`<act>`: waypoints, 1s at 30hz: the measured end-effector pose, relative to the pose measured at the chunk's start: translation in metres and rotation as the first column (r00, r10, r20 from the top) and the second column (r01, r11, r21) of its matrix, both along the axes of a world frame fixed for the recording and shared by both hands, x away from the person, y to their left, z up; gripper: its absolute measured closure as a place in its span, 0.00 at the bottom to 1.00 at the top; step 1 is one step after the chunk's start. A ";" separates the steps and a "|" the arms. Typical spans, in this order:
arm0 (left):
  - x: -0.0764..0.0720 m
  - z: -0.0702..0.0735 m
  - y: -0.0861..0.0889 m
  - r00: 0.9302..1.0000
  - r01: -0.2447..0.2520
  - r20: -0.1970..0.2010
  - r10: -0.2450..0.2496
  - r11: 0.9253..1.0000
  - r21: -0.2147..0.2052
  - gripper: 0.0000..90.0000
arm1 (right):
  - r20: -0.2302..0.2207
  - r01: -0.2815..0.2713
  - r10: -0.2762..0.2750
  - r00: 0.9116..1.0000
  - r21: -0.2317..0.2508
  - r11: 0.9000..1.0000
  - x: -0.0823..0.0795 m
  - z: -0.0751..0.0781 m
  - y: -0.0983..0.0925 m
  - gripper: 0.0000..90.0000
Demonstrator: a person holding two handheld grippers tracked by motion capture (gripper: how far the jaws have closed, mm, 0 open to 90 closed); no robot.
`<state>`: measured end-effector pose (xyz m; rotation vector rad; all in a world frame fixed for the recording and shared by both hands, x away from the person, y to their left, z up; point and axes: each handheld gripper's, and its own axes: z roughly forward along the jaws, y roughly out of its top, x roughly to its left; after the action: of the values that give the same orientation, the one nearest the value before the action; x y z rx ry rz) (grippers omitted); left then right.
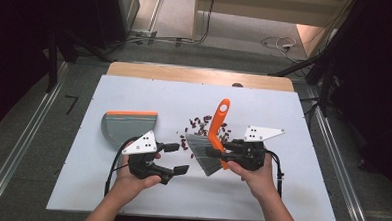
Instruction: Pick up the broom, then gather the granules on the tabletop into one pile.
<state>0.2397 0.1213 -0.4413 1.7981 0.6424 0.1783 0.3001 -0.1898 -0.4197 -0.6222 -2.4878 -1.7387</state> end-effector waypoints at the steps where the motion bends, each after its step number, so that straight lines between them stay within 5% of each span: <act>1: 0.000 0.000 0.002 1.000 -0.018 0.000 0.018 1.000 0.003 0.13 | 0.001 0.023 -0.023 1.000 -0.011 1.000 0.001 0.000 -0.001 0.76; 6: 0.001 0.000 0.015 0.999 -0.036 -0.005 0.036 0.999 -0.030 0.00 | 0.004 0.124 -0.124 0.992 -0.060 0.990 0.005 -0.002 -0.006 0.76; 12: 0.001 -0.001 0.032 0.994 -0.104 0.008 0.105 0.994 -0.024 0.00 | 0.034 0.217 -0.215 0.976 -0.114 0.969 0.007 -0.001 -0.011 0.76; 19: 0.000 0.001 0.052 0.986 -0.160 0.032 0.161 0.987 -0.027 0.00 | 0.053 0.322 -0.318 0.947 -0.161 0.933 0.014 0.003 -0.018 0.76; 24: -0.003 -0.002 0.057 0.982 -0.180 0.053 0.180 0.984 0.007 0.00 | 0.060 0.361 -0.356 0.932 -0.190 0.913 0.021 0.006 -0.024 0.76; 30: -0.004 -0.005 0.065 0.979 -0.194 0.053 0.195 0.981 -0.017 0.00 | 0.087 0.393 -0.384 0.919 -0.252 0.884 0.032 0.008 -0.027 0.76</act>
<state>0.2361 0.1864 -0.4463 1.7119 0.7792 0.3537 0.3317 -0.2168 -0.4121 -1.1977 -2.7976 -1.5304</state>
